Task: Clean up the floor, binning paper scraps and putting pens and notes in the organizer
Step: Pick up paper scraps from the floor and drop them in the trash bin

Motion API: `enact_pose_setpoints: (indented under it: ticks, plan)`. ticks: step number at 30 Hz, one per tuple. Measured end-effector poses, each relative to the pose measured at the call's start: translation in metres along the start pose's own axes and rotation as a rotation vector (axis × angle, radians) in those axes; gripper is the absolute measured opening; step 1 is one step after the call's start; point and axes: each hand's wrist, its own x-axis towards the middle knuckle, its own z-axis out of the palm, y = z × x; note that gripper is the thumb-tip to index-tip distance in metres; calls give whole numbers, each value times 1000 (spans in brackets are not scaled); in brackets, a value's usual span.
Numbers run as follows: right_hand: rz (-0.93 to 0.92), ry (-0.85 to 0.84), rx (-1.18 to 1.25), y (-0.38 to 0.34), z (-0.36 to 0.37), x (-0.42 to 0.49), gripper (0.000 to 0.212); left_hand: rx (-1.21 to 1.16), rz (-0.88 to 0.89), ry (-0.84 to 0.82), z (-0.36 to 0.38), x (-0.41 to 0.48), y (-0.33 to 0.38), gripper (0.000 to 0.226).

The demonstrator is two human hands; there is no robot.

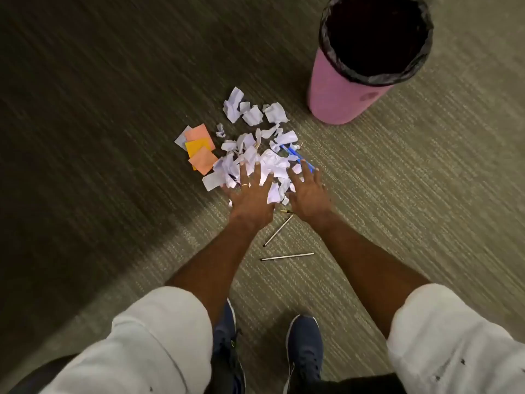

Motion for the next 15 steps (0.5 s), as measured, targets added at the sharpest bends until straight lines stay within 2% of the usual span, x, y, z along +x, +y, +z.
enact_pose_setpoints:
  ticks: [4, 8, 11, 15]
  plan:
    - [-18, -62, -62, 16, 47, 34, 75, -66, -102, -117, 46, 18, 5, 81]
    - [-48, -116, -70, 26, 84, 65, 85, -175, -164, -152, 86, 39, 6, 75]
    - [-65, -110, -80, 26, 102, 81, 83, -219, -156, -177, 109, 52, 5, 75]
    - [-86, -183, -149, 28, 122, 97, 82, -249, -82, -168, 137, 65, 2, 79]
